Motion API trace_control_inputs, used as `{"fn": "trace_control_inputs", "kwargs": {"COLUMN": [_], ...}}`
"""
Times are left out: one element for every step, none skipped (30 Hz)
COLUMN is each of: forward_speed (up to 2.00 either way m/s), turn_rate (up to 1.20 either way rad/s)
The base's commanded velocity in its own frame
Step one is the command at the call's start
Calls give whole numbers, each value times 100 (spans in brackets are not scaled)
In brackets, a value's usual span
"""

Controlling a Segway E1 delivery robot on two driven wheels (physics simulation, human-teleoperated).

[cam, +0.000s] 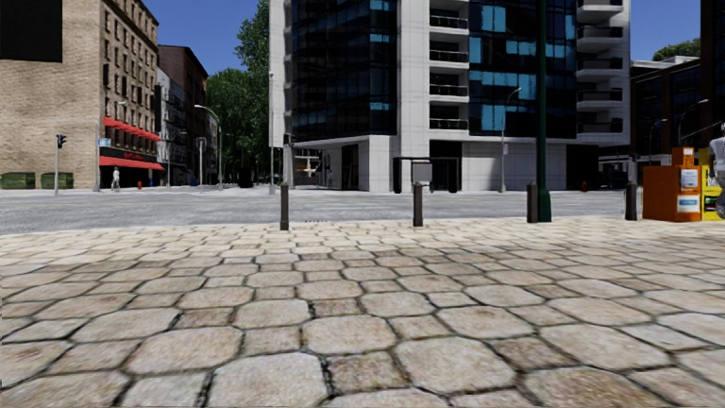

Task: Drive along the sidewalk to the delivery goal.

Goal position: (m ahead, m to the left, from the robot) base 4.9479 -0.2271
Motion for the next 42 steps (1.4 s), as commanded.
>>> {"fn": "trace_control_inputs", "kwargs": {"forward_speed": [200, 200, 200, 200, 200, 200, 200, 200, 200, 200, 200, 200, 200, 200, 200, 200, 200, 200, 200, 200, 200, 200, 200, 200, 200, 200, 200, 200, 200, 200, 200, 200, 200, 200, 200, 200, 200, 200, 200, 200, 200, 200], "turn_rate": [0, 0, 0, 0, 0, 0, 0, 0, 0, 0, 0, 0, 0, 0, 0, 0, 0, 0, 0, 0, 0, 0, 0, 0, 0, 0, 0, 0, 0, 0, 0, 0, 0, -1, -4, -6, -6, -7, -8, -8, -11, -14]}}
